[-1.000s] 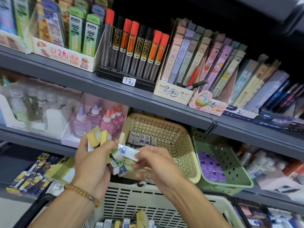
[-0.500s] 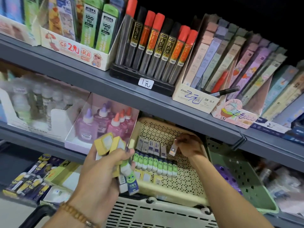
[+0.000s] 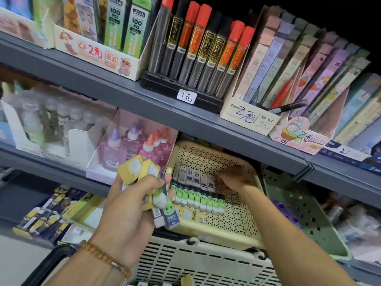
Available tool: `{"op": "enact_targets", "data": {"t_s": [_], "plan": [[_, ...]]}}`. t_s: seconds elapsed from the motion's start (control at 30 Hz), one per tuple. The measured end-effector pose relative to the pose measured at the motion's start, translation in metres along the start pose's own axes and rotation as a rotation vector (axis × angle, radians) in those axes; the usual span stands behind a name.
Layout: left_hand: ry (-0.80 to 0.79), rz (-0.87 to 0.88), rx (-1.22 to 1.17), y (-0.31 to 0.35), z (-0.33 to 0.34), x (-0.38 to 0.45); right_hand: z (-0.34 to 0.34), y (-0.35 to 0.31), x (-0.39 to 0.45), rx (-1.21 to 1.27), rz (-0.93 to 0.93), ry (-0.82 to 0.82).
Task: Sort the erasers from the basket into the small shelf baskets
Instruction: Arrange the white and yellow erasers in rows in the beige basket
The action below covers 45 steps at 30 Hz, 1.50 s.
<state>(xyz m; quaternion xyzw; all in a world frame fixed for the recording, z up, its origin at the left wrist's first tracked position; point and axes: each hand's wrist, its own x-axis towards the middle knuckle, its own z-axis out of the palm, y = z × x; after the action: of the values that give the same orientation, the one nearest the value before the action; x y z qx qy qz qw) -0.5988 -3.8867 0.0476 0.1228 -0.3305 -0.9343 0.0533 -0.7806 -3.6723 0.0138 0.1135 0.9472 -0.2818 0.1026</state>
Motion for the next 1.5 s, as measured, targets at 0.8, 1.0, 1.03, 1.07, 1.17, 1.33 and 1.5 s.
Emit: {"op": "enact_targets", "data": {"t_s": [0.8, 1.0, 1.03, 1.07, 1.17, 1.33, 1.5], "plan": [[0.091, -0.077, -0.022, 0.006, -0.007, 0.014, 0.008, -0.037, -0.068, 0.541, -0.139, -0.251], [0.039, -0.104, 0.028, 0.004, -0.009, 0.015, 0.046, -0.046, -0.041, 0.322, -0.144, -0.356], [0.028, -0.107, 0.026, 0.003, -0.008, 0.014, 0.047, -0.047, -0.042, 0.283, -0.157, -0.339], [0.016, -0.110, 0.025, 0.003, -0.008, 0.014, 0.047, -0.048, -0.044, 0.243, -0.180, -0.306], [-0.003, -0.099, 0.030, -0.001, -0.008, 0.014, 0.037, -0.052, -0.064, 0.266, -0.293, -0.179], [-0.047, -0.056, 0.023, -0.003, -0.004, 0.014, 0.019, -0.057, -0.131, 0.600, -0.555, -0.425], [-0.085, -0.063, -0.036, -0.005, -0.003, 0.017, 0.022, -0.060, -0.150, 0.527, -0.538, -0.451]]}}
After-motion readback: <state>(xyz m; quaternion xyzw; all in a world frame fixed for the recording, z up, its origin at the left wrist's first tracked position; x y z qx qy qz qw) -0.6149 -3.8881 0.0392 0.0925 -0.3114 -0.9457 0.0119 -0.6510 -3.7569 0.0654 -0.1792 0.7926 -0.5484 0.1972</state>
